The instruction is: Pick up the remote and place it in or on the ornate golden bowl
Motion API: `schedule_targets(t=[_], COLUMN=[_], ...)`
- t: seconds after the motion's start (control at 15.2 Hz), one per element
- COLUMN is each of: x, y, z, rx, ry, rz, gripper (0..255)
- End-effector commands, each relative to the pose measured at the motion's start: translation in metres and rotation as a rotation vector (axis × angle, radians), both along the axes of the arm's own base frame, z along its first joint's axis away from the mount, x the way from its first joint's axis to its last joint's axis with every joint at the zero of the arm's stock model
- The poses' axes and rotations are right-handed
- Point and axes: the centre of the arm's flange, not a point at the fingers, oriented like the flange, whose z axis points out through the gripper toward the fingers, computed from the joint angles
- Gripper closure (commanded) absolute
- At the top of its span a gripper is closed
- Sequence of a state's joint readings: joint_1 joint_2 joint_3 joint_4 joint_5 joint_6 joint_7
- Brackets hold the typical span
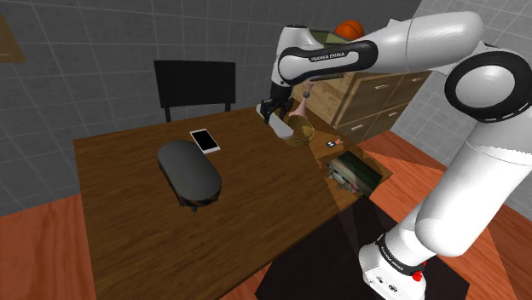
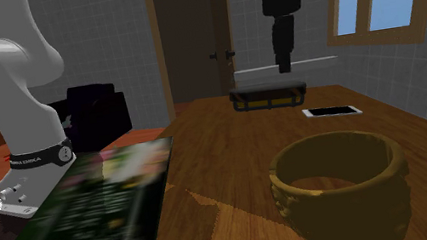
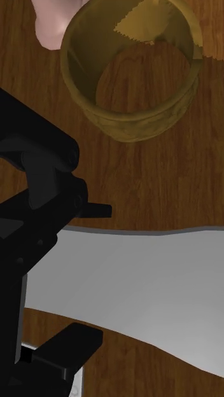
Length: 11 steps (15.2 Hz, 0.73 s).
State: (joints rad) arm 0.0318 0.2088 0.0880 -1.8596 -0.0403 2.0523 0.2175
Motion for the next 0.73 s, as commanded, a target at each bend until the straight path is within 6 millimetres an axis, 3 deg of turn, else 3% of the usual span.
schedule_targets(t=[0.0,0.66], x=[0.001,0.016], y=[-0.028,-0.159], z=[0.001,0.003], rx=[0.0,0.0], ry=[-0.001,-0.001], rz=[0.001,0.001], gripper=[255,255])
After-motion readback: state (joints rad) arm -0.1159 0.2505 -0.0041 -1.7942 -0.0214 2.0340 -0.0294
